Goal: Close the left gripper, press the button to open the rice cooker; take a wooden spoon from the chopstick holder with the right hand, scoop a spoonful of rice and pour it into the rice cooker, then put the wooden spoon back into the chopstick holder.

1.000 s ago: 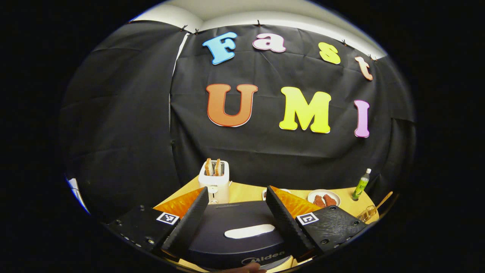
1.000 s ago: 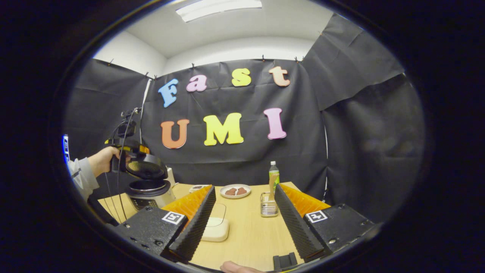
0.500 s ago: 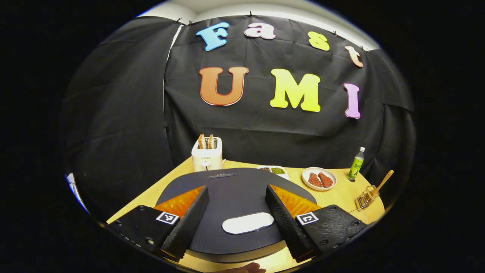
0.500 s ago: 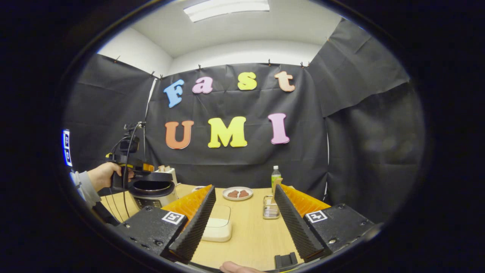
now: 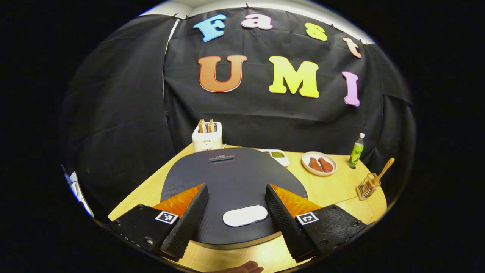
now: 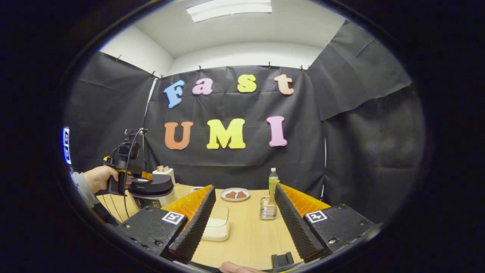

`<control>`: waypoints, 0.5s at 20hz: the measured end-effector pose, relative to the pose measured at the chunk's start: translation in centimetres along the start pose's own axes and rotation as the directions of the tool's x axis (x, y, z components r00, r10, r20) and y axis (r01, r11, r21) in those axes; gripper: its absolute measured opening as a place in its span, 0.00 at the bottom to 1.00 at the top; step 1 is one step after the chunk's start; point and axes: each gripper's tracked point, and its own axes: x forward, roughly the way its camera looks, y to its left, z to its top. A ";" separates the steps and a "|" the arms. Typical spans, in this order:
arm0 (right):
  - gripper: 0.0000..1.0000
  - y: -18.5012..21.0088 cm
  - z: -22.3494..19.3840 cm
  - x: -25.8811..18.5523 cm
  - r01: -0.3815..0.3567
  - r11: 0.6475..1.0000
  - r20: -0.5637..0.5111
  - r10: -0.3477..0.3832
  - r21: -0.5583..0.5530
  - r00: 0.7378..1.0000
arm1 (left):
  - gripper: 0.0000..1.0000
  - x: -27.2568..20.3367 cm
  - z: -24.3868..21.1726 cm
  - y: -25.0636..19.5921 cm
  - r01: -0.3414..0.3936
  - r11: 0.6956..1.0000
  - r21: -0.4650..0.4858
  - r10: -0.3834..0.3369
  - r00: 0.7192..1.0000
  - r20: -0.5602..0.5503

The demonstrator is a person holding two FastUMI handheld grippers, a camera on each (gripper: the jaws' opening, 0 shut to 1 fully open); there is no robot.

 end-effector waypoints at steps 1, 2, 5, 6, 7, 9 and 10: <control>1.00 0.1 0.0 0.0 -0.004 1.000 -0.003 0.004 0.002 1.000 | 0.98 -0.4 0.1 0.0 -0.005 1.000 0.011 0.005 1.000 -0.003; 0.96 0.2 -0.3 0.0 -0.007 1.000 -0.007 0.007 0.005 1.000 | 0.99 -0.8 0.1 -0.1 -0.003 1.000 0.012 0.003 1.000 -0.007; 1.00 0.2 -0.4 0.1 -0.009 1.000 -0.014 0.009 0.007 1.000 | 0.98 -1.9 -0.5 -0.4 -0.001 1.000 0.002 0.001 1.000 -0.027; 0.96 0.1 -0.4 0.1 -0.007 1.000 -0.014 0.007 0.006 1.000 | 0.98 -2.2 -0.6 -0.5 0.001 1.000 0.003 -0.001 1.000 -0.026; 1.00 0.0 -0.3 0.1 -0.004 1.000 -0.011 0.004 0.005 1.000 | 0.98 -2.4 -0.8 -0.5 0.001 1.000 0.001 -0.001 1.000 -0.025; 1.00 -0.1 -0.4 -0.1 -0.004 1.000 -0.011 0.004 0.003 1.000 | 0.99 -3.0 -0.9 -0.6 -0.007 1.000 -0.006 0.007 1.000 -0.007; 1.00 0.0 -0.4 -0.1 -0.005 1.000 -0.011 0.005 0.002 1.000 | 0.99 -3.2 -1.1 -0.5 -0.013 1.000 -0.009 0.013 1.000 0.015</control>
